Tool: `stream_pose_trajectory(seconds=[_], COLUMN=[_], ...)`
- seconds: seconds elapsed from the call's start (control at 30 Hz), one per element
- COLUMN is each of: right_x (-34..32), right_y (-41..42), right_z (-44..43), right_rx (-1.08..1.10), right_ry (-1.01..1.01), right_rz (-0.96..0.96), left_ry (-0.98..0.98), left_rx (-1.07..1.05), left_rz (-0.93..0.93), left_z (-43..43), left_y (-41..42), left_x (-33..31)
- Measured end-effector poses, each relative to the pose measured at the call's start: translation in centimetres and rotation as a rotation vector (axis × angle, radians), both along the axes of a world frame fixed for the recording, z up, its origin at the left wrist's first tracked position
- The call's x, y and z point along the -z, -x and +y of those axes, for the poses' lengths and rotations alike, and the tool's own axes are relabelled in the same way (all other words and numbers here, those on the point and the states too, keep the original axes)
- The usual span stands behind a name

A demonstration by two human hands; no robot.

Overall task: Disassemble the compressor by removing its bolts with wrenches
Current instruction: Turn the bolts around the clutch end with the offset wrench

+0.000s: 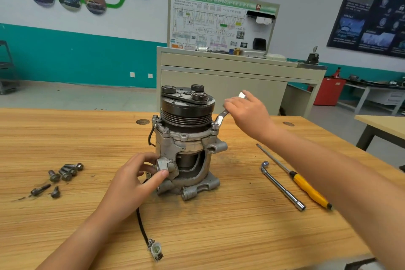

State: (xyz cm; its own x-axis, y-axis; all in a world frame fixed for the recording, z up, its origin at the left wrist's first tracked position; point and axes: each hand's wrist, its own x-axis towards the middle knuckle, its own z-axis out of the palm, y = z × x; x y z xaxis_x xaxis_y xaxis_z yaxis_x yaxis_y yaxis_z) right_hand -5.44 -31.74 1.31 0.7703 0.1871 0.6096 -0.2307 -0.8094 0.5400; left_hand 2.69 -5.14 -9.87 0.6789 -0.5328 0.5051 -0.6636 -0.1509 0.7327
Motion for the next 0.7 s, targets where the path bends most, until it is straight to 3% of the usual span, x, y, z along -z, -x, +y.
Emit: stream_pose_trajectory(seconds=[0.17,0.3,0.37,0.43,0.57,0.7], right_x=[0.4,-1.1,-1.3,-1.4,-0.6,-0.6], right_y=[-2.1,0.9,3.3,6.0,8.8,8.5], right_z=[1.2,2.1,3.2,4.6,6.6,7.8], right_rx=[-0.165,-0.049,-0.087,-0.032,0.336,0.470], right_ry=[-0.185,-0.596,-0.695,-0.632,-0.389,-0.340], right_rz=[-0.109,-0.244,-0.247,-0.177,0.117,0.292], left_ry=[-0.006,-0.003,-0.001,-0.002,-0.002,-0.012], left_rx=[-0.011,-0.014,-0.012,-0.011,-0.007,-0.002], left_rz=[0.012,0.027,0.024,0.025,0.019,0.014], left_z=[-0.1,0.0,-0.1,-0.1,-0.1,0.0], left_y=[-0.1,-0.3,-0.4,-0.4,-0.3,-0.3], left_x=[0.2,0.5,0.6,0.6,0.4,0.4])
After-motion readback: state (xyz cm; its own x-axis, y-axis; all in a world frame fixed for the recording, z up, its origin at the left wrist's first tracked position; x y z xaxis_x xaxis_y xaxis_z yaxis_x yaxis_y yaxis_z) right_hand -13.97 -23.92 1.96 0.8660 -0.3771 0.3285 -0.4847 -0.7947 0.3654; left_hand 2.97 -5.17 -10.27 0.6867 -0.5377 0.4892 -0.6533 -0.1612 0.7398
